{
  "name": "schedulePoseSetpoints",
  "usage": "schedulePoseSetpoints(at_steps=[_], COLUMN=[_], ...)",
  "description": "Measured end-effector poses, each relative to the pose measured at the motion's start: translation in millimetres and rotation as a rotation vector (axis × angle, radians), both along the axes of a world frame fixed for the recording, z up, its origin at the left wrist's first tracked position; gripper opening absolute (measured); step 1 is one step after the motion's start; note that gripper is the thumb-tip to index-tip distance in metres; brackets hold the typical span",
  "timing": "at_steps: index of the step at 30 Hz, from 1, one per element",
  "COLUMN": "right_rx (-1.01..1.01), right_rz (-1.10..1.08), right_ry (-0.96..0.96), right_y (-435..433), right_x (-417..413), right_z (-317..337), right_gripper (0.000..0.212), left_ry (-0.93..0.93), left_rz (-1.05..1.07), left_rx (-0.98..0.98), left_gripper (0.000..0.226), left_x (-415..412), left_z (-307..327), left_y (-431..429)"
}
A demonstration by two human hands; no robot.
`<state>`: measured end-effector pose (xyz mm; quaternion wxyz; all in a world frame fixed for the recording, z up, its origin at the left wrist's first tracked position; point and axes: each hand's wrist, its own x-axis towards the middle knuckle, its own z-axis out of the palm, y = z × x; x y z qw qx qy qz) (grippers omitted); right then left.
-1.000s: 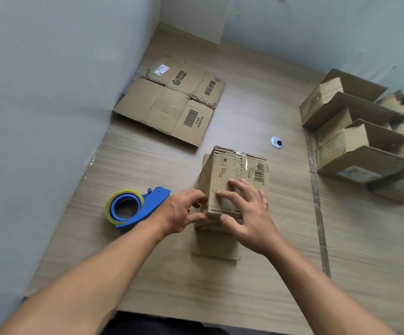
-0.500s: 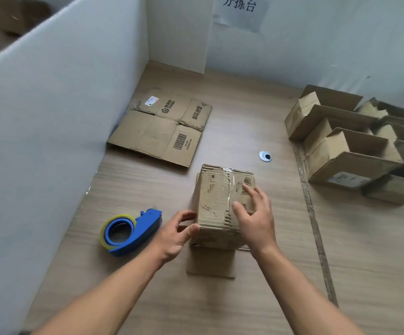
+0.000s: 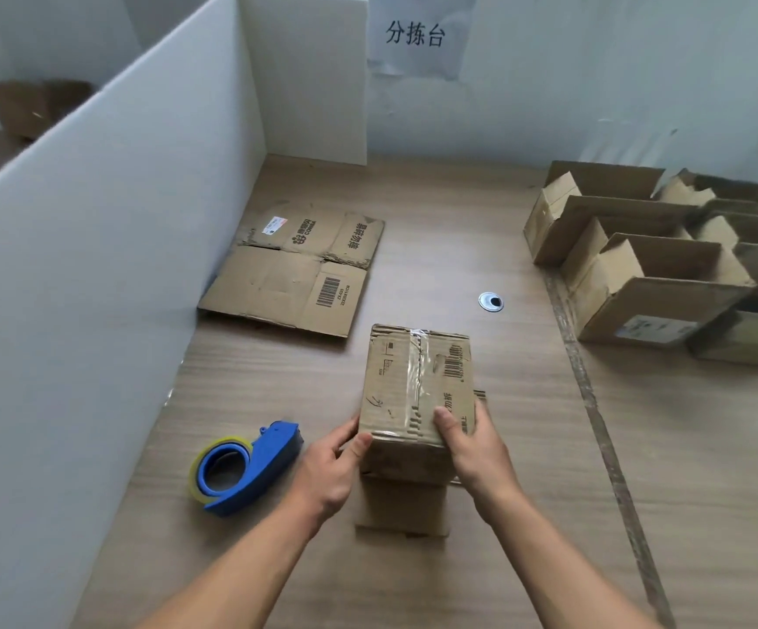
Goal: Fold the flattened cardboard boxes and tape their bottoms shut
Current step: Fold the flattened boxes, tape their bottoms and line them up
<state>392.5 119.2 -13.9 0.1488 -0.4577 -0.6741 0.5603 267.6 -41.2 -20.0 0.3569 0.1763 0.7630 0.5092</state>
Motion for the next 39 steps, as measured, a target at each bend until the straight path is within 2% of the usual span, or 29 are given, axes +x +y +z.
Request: schedulePoseSetpoints(at_steps=[4, 7, 8, 10, 13, 15, 18, 20, 23, 26, 29, 32, 36, 39], right_rx=[-0.096, -0.134, -0.146, -0.171, -0.208, -0.249, -0.232, -0.209, -0.197, -0.018, 0.091, 0.048, -0.045, 0.028], right_rz=[0.039, 0.061, 0.079, 0.142, 0.224, 0.294, 0.431, 0.407, 0.289, 0.144, 0.069, 0.076, -0.080, -0.030], right_ry=[0.100, 0.139, 0.162, 0.178, 0.171, 0.149, 0.082, 0.037, 0.006, 0.007, -0.074, -0.105, 0.045, 0.080], right_y=[0, -2, -3, -1, 8, 20, 37, 44, 45, 36, 16, -8, -10, 3], right_x=[3, 9, 11, 16, 24, 29, 30, 24, 15, 9, 14, 24, 30, 33], right_z=[0, -5, -7, -8, 4, 17, 39, 48, 50, 43, 35, 17, 4, 18], right_gripper=[0.044, 0.054, 0.057, 0.060, 0.052, 0.046, 0.047, 0.046, 0.064, 0.081, 0.088, 0.106, 0.120, 0.109], left_ry=[-0.052, -0.008, 0.045, 0.270, 0.615, 0.693, 0.511, 0.461, 0.337, 0.204, 0.300, 0.443, 0.419, 0.364], left_rz=[-0.032, -0.075, -0.081, -0.100, -0.166, -0.255, -0.414, -0.443, -0.325, -0.140, -0.166, -0.260, -0.251, -0.230], left_rx=[-0.065, -0.087, -0.065, -0.066, -0.181, -0.239, -0.264, -0.281, -0.240, -0.161, -0.225, -0.254, -0.178, -0.150], left_gripper=[0.030, 0.048, 0.061, 0.085, 0.092, 0.089, 0.076, 0.070, 0.072, 0.074, 0.079, 0.081, 0.087, 0.095], left_x=[-11, -19, -21, -29, -49, -60, -66, -70, -68, -59, -54, -46, -37, -37], left_z=[12, 25, 29, 38, 51, 61, 66, 58, 45, 34, 27, 32, 50, 56], left_y=[5, 14, 17, 24, 36, 43, 51, 49, 38, 26, 20, 19, 19, 17])
